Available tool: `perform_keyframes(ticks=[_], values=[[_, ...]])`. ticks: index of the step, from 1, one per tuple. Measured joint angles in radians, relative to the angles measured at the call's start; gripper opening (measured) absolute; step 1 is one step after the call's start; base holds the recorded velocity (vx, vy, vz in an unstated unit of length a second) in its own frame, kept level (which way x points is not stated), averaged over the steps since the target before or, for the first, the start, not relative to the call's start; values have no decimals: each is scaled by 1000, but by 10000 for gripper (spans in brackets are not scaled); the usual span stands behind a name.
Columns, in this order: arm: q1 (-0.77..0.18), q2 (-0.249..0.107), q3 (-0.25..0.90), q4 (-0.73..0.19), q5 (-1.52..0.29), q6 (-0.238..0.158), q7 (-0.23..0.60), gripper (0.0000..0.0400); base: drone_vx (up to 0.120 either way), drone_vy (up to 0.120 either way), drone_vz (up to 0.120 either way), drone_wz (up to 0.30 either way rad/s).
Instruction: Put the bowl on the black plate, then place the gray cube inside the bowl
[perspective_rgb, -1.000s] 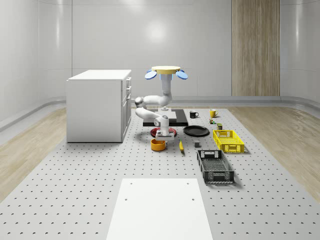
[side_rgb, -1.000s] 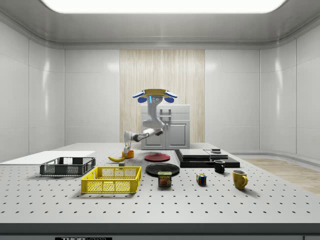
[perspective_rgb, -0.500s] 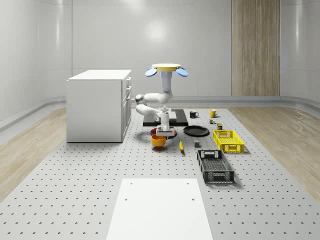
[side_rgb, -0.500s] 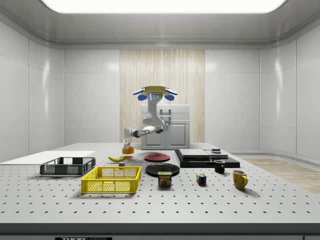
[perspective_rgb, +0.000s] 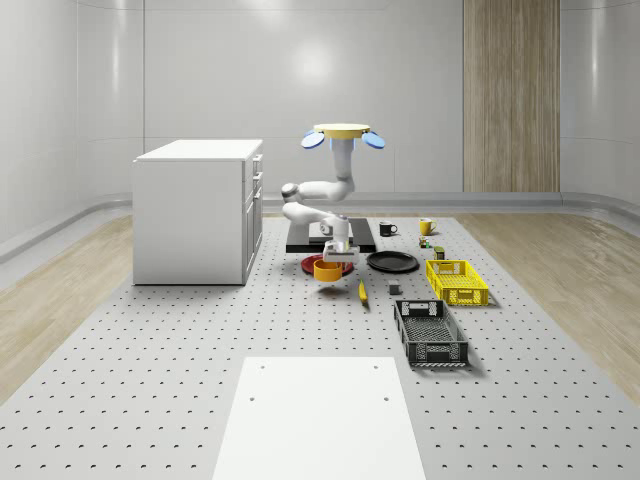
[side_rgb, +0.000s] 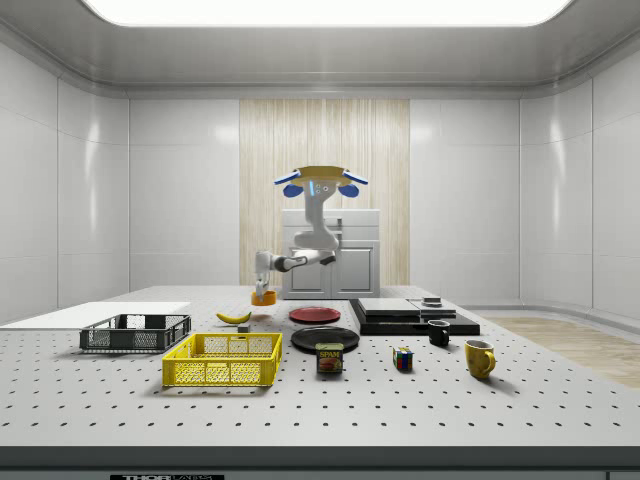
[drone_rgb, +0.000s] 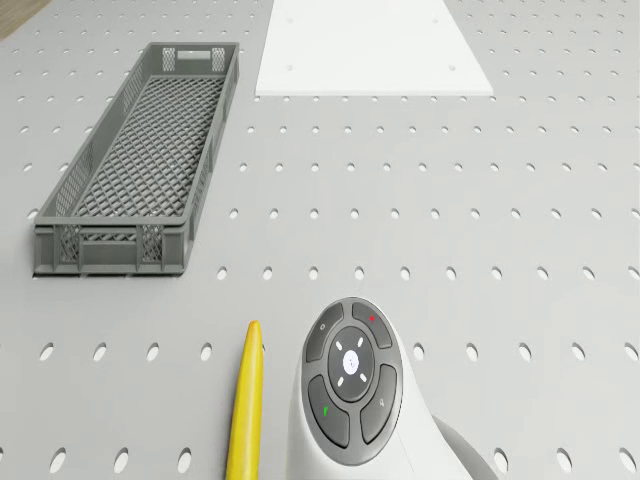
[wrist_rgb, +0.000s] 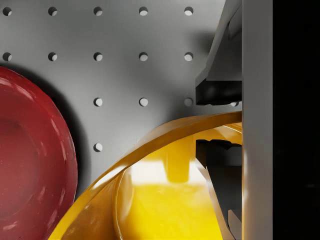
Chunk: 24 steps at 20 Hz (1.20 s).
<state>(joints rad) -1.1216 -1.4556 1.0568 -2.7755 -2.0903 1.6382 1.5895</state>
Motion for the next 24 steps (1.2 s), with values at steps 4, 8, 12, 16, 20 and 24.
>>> perform_keyframes(ticks=[4,8,12,16,20,24], values=[[1,2,1,-1,1,-2,-1,100,-120,120,0,0],[2,3,1,-1,0,-4,-1,100,-120,120,0,0],[3,4,1,-2,0,-5,-2,100,-120,120,0,0],[4,6,1,-2,-1,-7,-3,100,-120,120,0,0],[5,7,1,-2,-1,-8,-3,100,-120,120,0,0],[6,8,1,-2,-2,-9,-4,100,-120,120,0,0]])
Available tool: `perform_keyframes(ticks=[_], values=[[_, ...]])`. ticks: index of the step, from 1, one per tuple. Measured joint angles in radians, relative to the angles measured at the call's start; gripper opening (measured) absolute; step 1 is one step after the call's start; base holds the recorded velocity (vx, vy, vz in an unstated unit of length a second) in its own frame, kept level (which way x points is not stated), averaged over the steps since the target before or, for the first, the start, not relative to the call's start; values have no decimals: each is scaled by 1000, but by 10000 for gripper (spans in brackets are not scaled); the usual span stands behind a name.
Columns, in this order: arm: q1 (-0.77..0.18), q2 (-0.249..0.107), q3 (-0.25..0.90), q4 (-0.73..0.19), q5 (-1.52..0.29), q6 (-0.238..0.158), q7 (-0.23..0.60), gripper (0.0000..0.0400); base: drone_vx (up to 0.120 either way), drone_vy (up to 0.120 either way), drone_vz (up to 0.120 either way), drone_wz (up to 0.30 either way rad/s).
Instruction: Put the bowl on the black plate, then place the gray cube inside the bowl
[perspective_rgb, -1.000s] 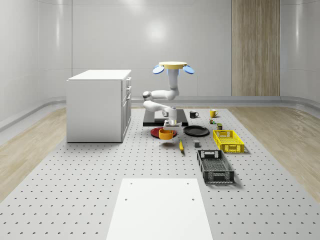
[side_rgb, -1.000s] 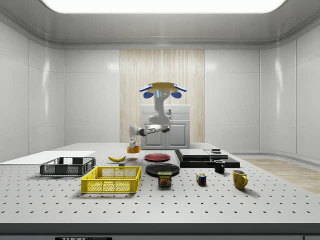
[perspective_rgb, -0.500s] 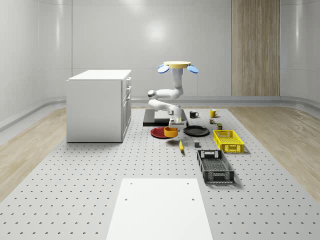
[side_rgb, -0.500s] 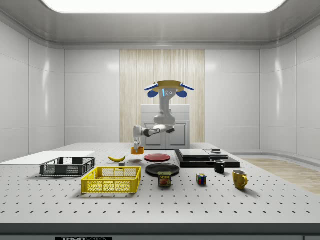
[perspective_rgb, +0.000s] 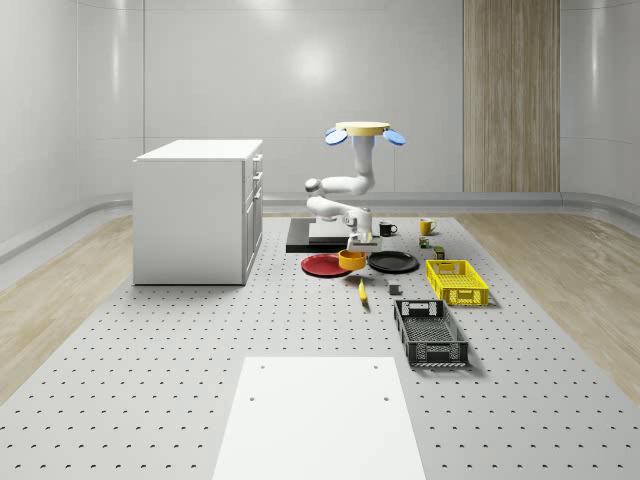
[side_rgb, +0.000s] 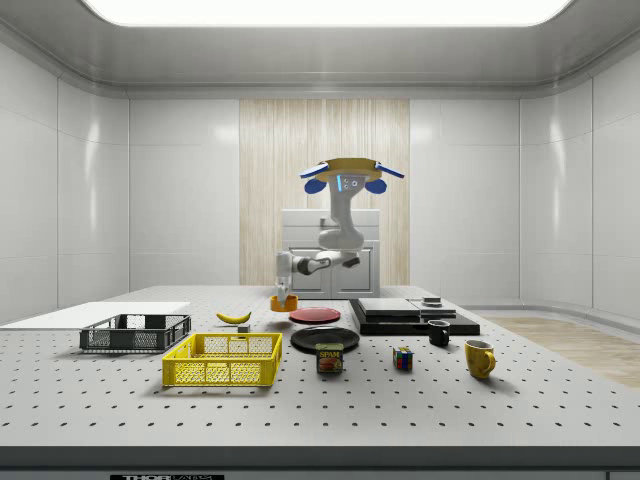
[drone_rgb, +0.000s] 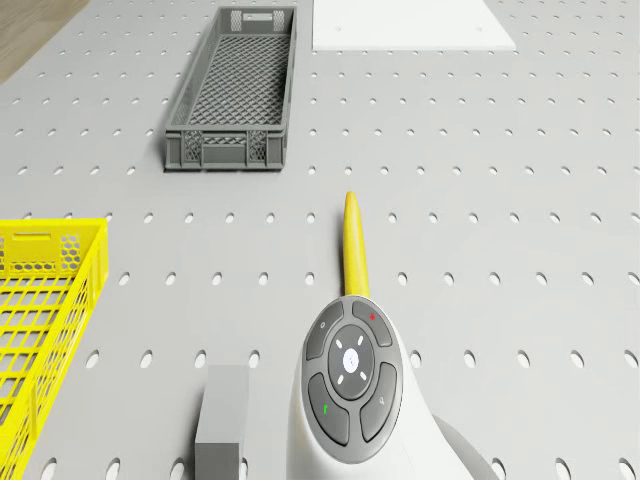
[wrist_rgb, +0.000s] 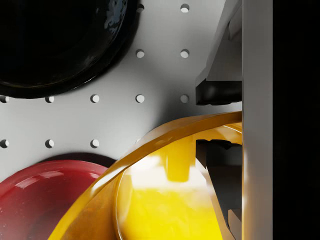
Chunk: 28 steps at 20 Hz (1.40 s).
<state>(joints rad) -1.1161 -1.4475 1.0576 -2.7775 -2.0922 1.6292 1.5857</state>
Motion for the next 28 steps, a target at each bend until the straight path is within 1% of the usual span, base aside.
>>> perform_keyframes(ticks=[28], values=[[4,7,-1,-1,-3,-6,-3,100,-120,120,0,0]])
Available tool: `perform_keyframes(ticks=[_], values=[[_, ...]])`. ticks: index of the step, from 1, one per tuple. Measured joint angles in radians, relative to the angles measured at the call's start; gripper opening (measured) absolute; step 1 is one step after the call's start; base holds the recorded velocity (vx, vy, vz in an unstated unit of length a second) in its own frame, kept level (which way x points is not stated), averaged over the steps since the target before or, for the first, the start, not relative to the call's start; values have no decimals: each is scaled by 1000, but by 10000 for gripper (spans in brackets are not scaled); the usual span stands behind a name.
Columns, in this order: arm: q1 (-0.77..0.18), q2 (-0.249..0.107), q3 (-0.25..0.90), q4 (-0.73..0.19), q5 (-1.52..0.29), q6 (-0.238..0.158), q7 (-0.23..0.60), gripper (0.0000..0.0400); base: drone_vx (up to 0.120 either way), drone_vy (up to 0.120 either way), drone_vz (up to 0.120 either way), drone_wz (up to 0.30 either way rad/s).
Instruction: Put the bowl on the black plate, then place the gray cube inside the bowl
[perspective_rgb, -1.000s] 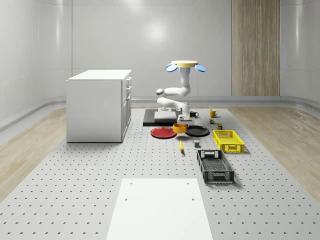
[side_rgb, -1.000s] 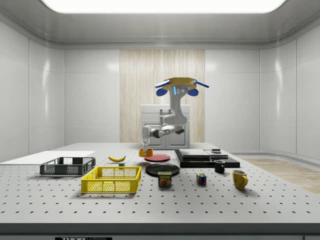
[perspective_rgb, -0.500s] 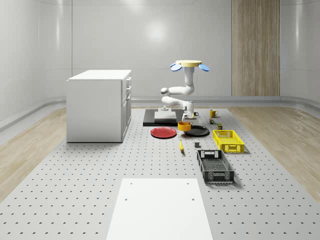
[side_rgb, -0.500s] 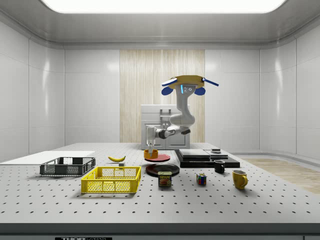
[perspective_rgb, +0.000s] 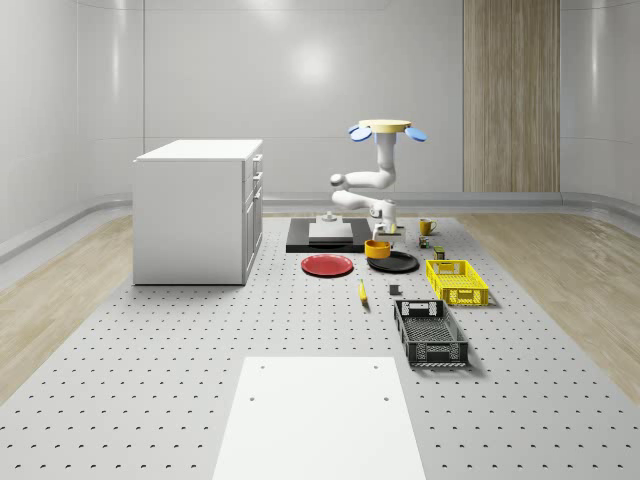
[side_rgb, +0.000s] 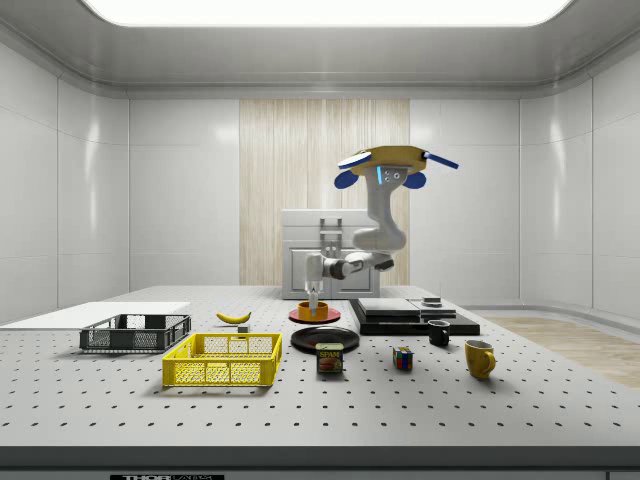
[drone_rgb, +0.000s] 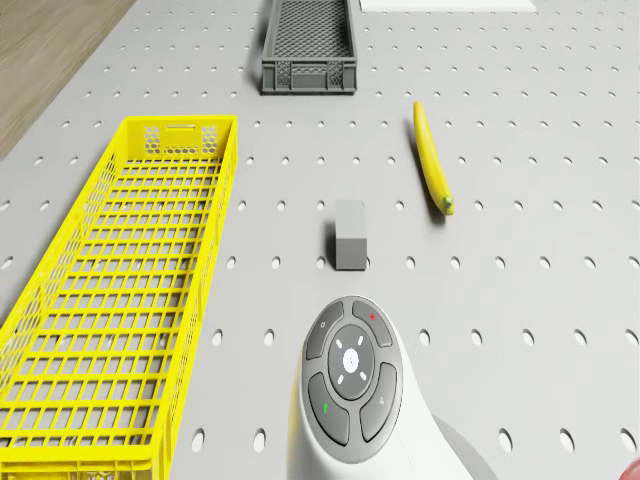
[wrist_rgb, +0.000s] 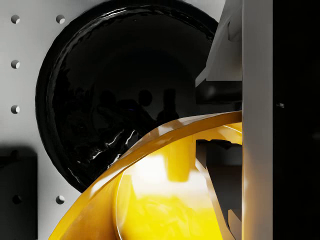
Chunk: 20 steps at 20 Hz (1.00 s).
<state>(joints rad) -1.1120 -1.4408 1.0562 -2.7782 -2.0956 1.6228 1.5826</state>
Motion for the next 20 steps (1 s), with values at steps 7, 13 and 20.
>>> perform_keyframes(ticks=[7,13,20], values=[[1,1,0,0,-1,-1,-1,100,0,120,-74,0],[1,2,0,0,-1,-2,-1,100,0,120,0,0],[9,-1,-5,-7,-5,-1,-3,100,0,34,0,0]])
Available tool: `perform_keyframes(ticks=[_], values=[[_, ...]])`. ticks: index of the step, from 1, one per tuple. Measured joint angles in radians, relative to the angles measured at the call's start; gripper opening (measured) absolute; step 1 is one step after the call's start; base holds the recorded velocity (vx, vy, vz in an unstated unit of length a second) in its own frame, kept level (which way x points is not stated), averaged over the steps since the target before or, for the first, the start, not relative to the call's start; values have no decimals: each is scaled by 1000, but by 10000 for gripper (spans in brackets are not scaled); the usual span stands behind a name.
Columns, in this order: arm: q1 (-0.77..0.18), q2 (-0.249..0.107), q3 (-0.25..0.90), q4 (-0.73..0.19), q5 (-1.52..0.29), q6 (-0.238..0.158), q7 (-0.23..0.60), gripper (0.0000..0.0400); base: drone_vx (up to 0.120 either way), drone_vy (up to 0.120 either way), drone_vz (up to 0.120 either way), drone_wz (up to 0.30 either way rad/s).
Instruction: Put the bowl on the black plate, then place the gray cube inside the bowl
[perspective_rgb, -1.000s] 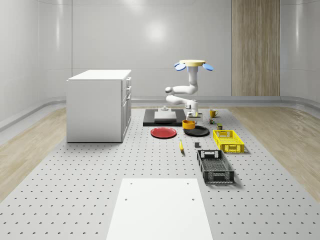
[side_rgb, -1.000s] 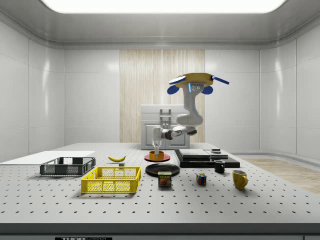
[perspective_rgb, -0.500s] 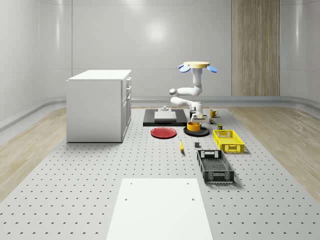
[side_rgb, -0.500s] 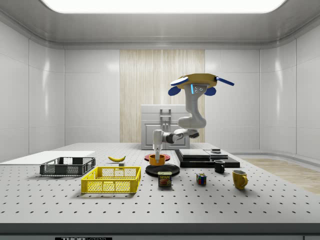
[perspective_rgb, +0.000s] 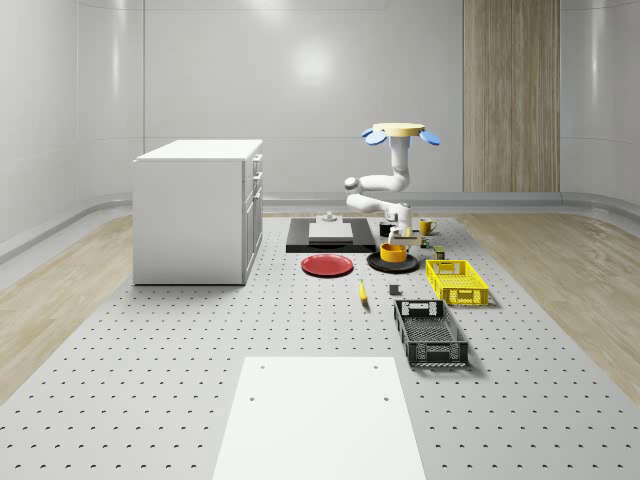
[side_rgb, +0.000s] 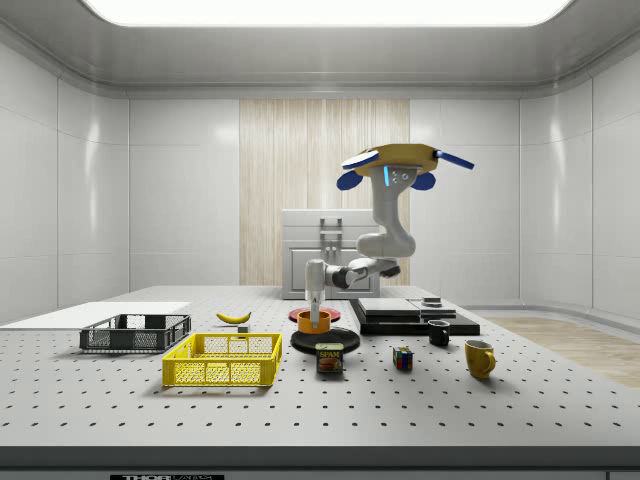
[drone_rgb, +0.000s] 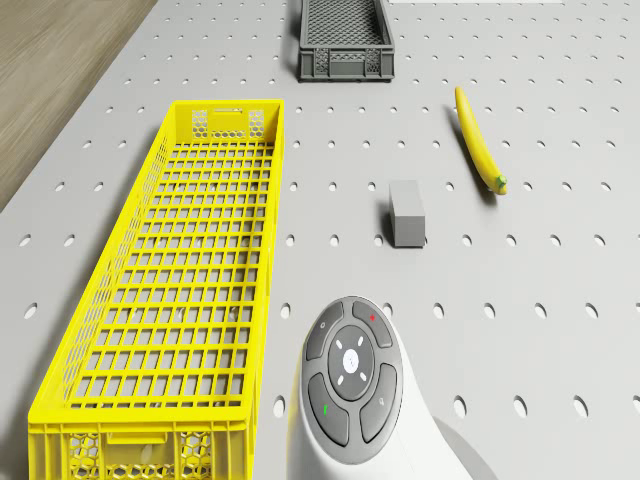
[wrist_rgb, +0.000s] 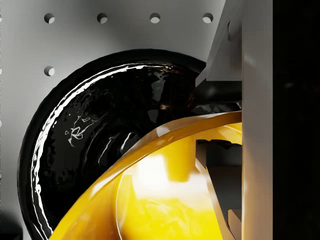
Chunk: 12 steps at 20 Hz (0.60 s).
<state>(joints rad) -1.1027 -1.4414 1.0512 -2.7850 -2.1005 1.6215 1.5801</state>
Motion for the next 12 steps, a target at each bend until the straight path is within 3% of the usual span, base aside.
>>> perform_keyframes(ticks=[12], values=[[52,-27,-75,-30,-66,30,-13,100,0,0,0,0]])
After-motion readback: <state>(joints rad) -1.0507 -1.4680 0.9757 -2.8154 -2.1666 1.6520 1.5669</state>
